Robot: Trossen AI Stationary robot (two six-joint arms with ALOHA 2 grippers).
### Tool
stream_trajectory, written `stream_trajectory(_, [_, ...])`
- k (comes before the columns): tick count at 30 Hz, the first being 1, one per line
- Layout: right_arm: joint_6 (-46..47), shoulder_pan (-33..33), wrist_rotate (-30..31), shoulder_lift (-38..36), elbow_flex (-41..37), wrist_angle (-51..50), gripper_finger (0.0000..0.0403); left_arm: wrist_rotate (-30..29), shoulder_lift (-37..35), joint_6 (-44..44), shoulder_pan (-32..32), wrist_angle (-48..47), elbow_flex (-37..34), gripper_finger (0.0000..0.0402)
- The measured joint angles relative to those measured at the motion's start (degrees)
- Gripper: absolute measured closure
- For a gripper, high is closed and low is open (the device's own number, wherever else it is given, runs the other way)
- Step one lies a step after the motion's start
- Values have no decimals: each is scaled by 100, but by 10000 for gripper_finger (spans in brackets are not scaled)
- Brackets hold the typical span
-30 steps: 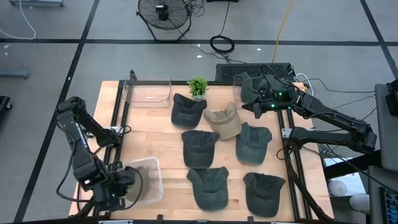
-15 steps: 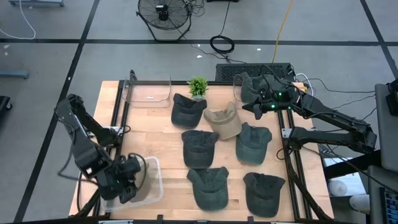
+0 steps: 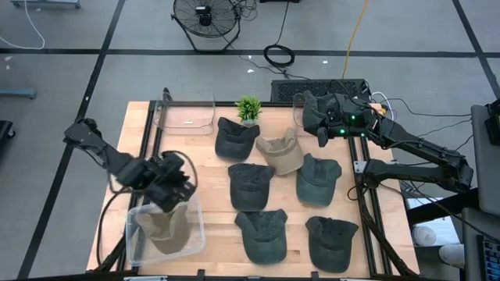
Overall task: Pick & Place hat
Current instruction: Adjust the transparent container
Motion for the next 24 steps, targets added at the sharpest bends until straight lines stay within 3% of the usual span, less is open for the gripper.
stream_trajectory(6, [208,0,0,0,0,69,399,1001,68,1123,737,1601,-797,313])
stream_trajectory(10, [252,0,0,0,0,121,399,1862,139,1299,1040,2154,-1253,326])
stream_trajectory(15, [305,0,0,0,0,148,399,2704,136,1838,971,2858,-1546,347])
stream_trajectory(19, [305,0,-2,0,0,147,399,3231,138,2169,771,2898,-1569,367])
stream_trajectory(24, [305,0,0,0,0,144,399,3446,138,2240,602,2796,-1577,386])
